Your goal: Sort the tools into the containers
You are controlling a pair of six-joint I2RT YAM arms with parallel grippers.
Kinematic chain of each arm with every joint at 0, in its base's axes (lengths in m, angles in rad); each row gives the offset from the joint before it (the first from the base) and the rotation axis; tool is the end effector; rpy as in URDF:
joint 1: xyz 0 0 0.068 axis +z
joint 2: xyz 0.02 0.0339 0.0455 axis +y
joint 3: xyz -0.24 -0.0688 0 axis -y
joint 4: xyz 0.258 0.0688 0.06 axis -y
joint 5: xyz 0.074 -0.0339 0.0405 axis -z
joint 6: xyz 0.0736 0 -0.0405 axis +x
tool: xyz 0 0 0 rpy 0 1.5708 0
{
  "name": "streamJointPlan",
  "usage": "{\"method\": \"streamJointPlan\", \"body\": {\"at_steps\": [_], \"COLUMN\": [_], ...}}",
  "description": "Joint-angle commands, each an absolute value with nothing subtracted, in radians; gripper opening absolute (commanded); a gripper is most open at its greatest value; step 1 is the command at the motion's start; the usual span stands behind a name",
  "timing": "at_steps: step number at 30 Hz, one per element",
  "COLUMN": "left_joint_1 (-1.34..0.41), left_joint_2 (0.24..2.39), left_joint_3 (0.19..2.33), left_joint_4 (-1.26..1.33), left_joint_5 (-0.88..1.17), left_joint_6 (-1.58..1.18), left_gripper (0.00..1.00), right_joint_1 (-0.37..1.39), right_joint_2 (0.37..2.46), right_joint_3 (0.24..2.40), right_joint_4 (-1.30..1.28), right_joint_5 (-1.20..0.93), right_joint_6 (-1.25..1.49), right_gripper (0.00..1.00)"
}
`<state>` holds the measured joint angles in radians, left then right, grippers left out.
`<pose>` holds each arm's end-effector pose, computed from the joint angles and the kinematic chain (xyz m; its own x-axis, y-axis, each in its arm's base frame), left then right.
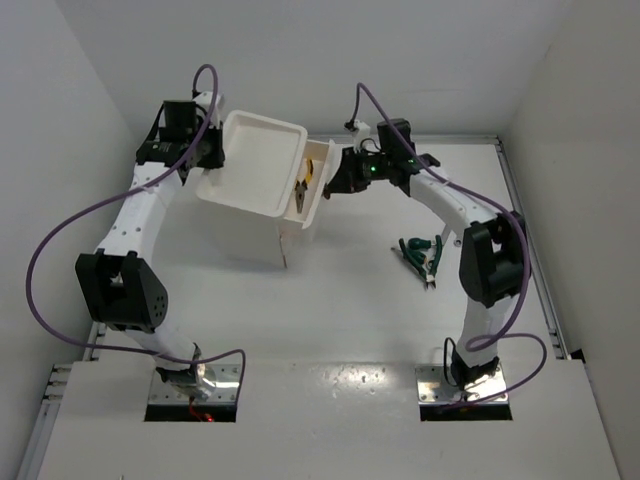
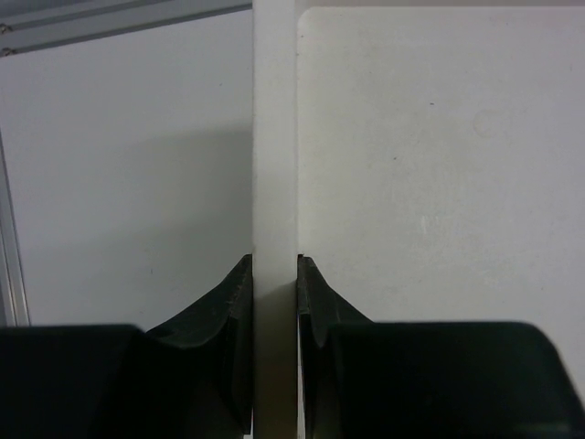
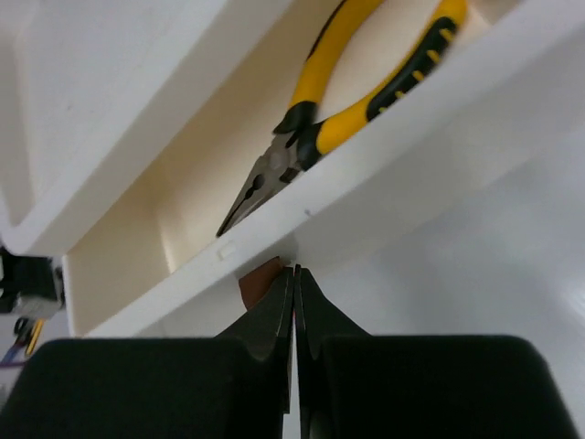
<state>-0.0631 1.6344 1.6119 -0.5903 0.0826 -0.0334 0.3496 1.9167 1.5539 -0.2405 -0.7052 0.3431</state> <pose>0.4139 -0.0322 0.3224 -0.5780 0.0032 -0.8160 0.1110 0.9910 -0.0747 0.4261 0.2061 0.2300 -0.7584 -0.0038 -0.6518 -0.5385 0.5669 0.6233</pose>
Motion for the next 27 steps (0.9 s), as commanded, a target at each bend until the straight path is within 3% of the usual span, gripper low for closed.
{"method": "streamJointPlan", "body": {"at_steps": [1, 19, 23, 24, 27], "left_joint_1": [-0.146, -0.155, -0.155, -0.155, -0.155], "left_joint_2": [1.687, 1.66, 1.669, 1.669, 1.669], "left_joint_3": [1.583, 1.536, 1.525, 1.525, 1.525], "left_joint_4": [-0.761, -0.742, -0.723, -0.707, -0.678], "left_joint_5": [0.236, 0.255, 0.244, 0.226, 0.201], "left_joint_6": [0.005, -0.018, -0.092, -0.135, -0.21], "left_gripper": [0.0, 0.0, 0.0, 0.0, 0.0], "right_joint_1": [0.419, 0.469, 0.48, 0.48, 0.468], "right_joint_2": [1.836, 2.04, 2.065, 2.065, 2.065], "right_joint_3": [1.542, 1.71, 1.735, 1.735, 1.735], "right_joint_4": [-0.132, 0.106, 0.137, 0.137, 0.137], "right_joint_5": [-0.966, -0.991, -0.959, -0.959, -0.931], "right_joint_6": [0.354, 0.544, 0.566, 0.566, 0.566], "right_gripper": [0.0, 0.02, 0.14, 0.24, 0.36]}}
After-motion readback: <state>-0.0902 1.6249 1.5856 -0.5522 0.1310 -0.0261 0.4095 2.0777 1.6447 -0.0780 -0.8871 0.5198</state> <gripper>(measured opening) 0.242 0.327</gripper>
